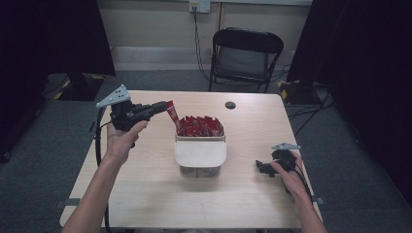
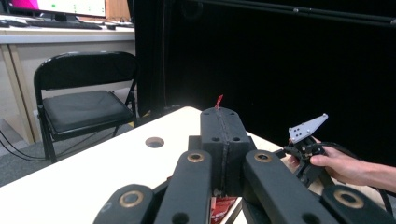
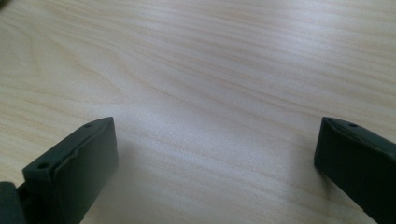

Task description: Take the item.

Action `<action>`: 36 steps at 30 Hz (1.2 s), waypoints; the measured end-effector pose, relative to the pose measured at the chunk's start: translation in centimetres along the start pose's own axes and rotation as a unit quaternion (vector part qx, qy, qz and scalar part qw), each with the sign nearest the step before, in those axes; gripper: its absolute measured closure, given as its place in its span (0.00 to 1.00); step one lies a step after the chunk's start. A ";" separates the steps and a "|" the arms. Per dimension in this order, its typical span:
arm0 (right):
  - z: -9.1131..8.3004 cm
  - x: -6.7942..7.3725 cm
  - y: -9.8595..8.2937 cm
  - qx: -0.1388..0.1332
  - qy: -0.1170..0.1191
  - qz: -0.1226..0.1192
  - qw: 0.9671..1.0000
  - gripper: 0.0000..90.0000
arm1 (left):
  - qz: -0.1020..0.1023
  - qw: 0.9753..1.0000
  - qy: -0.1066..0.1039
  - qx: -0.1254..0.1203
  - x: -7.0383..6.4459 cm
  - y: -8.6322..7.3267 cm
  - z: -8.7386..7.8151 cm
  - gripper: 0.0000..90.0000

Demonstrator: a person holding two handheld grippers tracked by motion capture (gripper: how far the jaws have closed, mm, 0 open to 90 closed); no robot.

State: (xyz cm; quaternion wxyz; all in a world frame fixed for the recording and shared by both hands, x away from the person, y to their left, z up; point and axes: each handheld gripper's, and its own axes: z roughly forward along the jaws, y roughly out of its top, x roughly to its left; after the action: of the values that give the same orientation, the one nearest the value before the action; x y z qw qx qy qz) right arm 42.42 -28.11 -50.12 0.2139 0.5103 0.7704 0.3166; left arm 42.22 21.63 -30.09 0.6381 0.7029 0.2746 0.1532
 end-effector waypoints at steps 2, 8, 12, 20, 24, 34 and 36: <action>0.0 0.0 0.0 0.000 0.000 0.000 1.000 0.00 | 0.002 1.000 0.000 -0.005 0.0 0.1 -0.2 1.00; 0.0 0.0 0.0 0.000 0.000 0.000 1.000 0.00 | 0.003 1.000 0.002 -0.016 0.0 0.4 -0.6 1.00; 0.0 0.0 0.0 0.000 0.000 0.000 1.000 0.00 | 0.004 1.000 0.004 -0.019 0.1 0.7 -1.1 1.00; 0.0 0.0 0.0 0.000 0.000 0.000 1.000 0.00 | 0.004 1.000 0.008 -0.023 0.3 0.8 -1.7 1.00; 0.0 0.0 0.0 0.000 0.000 0.000 1.000 0.00 | 0.002 1.000 0.013 -0.024 0.5 0.8 -2.0 1.00; 0.0 0.0 0.0 0.000 0.000 0.000 1.000 0.00 | 0.003 0.999 0.036 -0.013 1.4 0.7 -2.8 1.00; 0.0 0.0 0.0 0.000 0.000 0.000 1.000 0.00 | 0.006 0.999 0.042 -0.008 1.6 0.6 -2.9 1.00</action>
State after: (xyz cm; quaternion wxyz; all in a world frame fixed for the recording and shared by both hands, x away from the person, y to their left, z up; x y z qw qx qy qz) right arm 42.42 -28.10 -50.12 0.2141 0.5102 0.7705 0.3166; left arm 42.02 24.89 -29.32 0.6307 0.6922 0.2958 0.1886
